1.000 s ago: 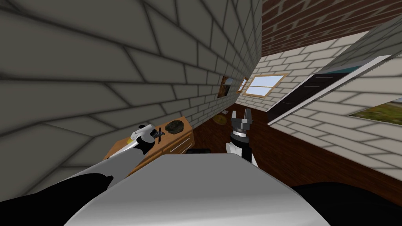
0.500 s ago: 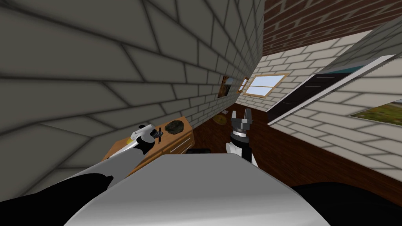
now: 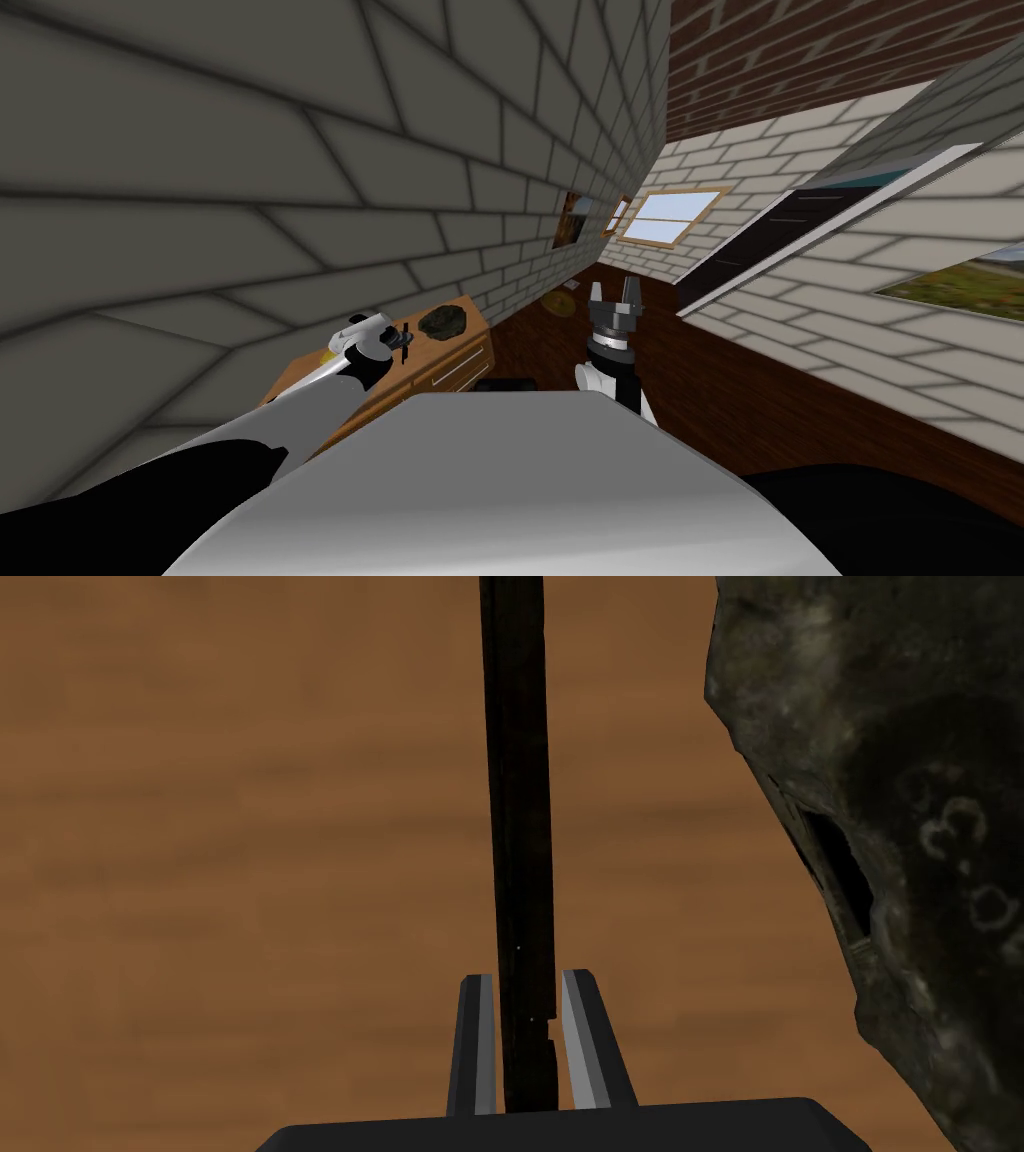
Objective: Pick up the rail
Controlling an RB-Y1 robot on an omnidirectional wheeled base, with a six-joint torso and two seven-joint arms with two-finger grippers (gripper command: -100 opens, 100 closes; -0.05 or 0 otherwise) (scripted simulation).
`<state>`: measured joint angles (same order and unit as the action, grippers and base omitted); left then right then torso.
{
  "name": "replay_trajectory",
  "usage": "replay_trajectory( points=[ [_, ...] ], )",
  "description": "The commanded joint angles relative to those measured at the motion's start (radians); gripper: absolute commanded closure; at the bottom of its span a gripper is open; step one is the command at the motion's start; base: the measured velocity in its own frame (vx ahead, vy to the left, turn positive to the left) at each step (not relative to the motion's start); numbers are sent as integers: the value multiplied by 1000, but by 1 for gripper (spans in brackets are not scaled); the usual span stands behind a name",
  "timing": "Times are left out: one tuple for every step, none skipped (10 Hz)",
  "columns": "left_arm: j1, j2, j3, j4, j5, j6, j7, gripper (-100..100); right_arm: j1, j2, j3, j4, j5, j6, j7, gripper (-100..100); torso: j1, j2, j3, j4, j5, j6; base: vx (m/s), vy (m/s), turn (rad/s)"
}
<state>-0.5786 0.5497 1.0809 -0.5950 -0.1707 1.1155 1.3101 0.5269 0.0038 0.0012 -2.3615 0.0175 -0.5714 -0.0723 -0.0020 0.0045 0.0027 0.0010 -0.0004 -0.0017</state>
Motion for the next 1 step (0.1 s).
replay_trajectory(
  points=[
    [0, 0, 0, 0, 0, 0, 0, 0, 0, 0, 0, 0, 0, 0, 0, 0, 0, 0, 0, 0, 0, 0, -6, -5, 2]
  ],
)
